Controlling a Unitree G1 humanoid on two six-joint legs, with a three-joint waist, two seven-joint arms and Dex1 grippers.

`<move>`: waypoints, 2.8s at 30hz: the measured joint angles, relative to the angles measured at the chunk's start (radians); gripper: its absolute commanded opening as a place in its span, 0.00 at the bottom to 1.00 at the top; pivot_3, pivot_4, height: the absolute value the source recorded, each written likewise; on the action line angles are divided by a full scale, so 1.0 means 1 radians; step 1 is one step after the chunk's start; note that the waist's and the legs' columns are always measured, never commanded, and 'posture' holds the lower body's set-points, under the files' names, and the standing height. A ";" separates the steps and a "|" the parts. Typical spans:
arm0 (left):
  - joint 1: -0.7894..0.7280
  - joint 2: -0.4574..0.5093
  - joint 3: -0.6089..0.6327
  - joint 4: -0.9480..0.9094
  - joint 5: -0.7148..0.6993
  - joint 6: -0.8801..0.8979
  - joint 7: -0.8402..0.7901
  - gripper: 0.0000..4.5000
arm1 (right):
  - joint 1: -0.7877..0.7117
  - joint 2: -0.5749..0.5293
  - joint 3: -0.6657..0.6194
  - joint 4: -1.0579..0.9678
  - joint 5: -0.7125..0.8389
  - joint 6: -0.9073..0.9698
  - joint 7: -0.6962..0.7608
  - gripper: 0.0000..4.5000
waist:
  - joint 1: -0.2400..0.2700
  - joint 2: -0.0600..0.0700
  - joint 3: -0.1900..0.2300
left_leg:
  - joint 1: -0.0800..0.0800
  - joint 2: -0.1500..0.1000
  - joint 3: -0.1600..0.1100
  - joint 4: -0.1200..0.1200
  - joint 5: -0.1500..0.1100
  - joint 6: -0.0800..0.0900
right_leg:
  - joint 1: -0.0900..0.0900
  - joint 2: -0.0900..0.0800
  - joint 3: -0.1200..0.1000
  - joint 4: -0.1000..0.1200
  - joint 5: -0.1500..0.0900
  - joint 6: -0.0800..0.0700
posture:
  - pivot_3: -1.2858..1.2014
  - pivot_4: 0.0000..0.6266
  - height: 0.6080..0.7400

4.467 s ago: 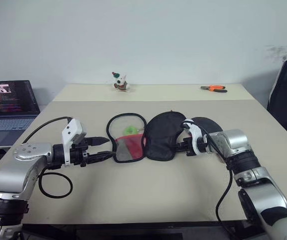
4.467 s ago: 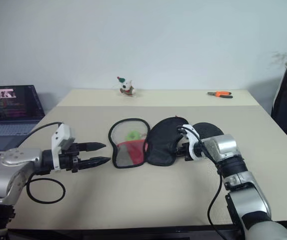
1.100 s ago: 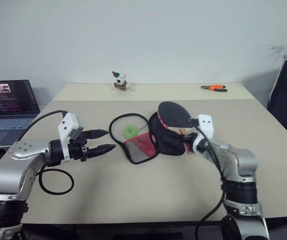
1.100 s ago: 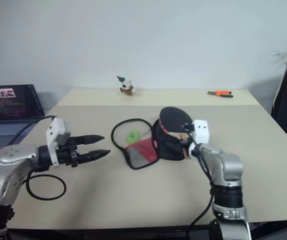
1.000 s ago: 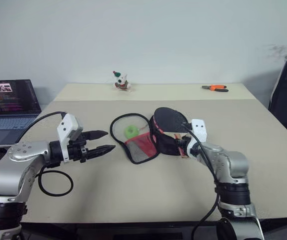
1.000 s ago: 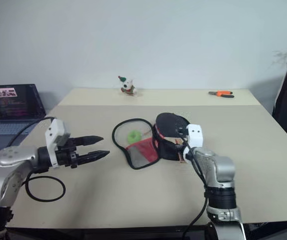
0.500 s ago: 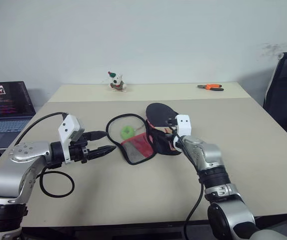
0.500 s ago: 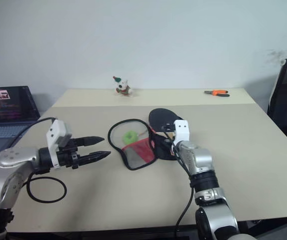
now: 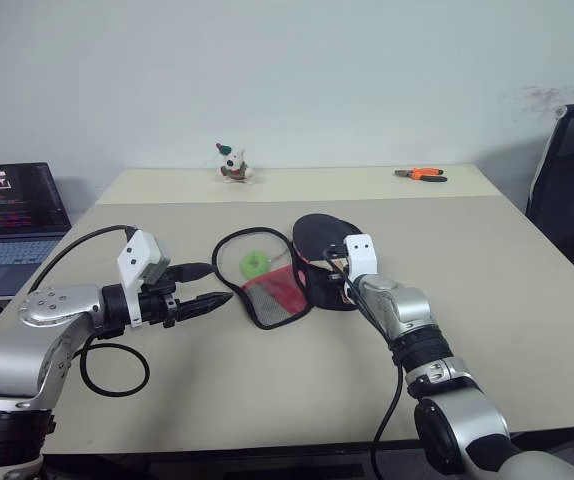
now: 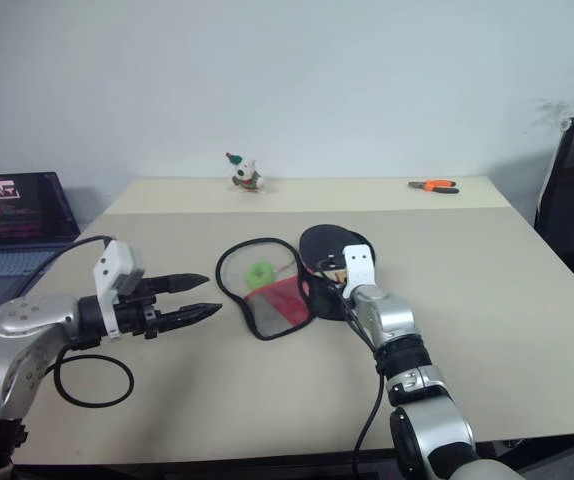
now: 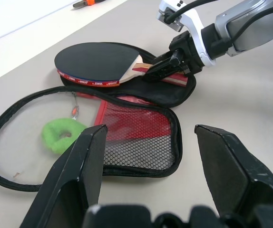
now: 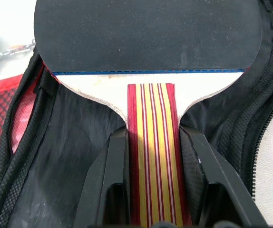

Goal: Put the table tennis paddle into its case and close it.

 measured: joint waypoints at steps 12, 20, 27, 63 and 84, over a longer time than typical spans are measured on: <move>-0.001 -0.002 -0.002 0.000 0.000 -0.001 -0.002 0.71 | 0.016 0.024 -0.034 -0.050 0.003 0.065 -0.028 0.40 | 0.000 0.000 0.000 | 0.000 0.000 0.000 0.000 0.000 0.000 | 0.000 0.000 0.000 0.000 0.000 0.000 | 0.52 0.24 1.00; 0.000 -0.007 -0.002 0.000 0.001 -0.003 0.004 0.71 | 0.063 0.037 -0.019 -0.154 0.010 0.093 -0.032 0.94 | 0.001 0.000 0.000 | 0.001 0.000 0.000 0.001 0.000 0.000 | 0.000 0.000 0.001 0.003 0.000 0.000 | 0.52 0.24 1.00; 0.006 -0.026 -0.001 0.017 0.026 -0.009 0.054 0.71 | 0.146 -0.127 0.106 -0.570 0.139 0.242 0.264 0.99 | 0.004 0.000 0.000 | 0.001 0.000 0.000 0.001 0.000 0.000 | 0.000 0.000 0.001 0.003 0.000 0.000 | 0.52 0.24 1.00; -0.506 -0.416 -0.306 1.048 0.480 -0.411 0.286 0.02 | 0.209 -0.630 0.009 -0.910 0.521 0.309 0.721 1.00 | 0.027 -0.002 -0.001 | 0.002 -0.004 -0.001 0.006 0.000 0.001 | 0.002 0.000 -0.001 0.006 0.000 0.000 | 0.52 0.24 1.00; -0.908 -0.674 -0.321 1.321 0.530 -0.579 0.251 0.02 | 0.237 -0.788 0.000 -0.750 0.493 0.346 0.718 1.00 | 0.024 -0.002 -0.001 | -0.010 -0.005 -0.007 0.016 0.000 0.001 | 0.000 0.000 -0.017 0.008 0.000 0.001 | 0.52 0.24 1.00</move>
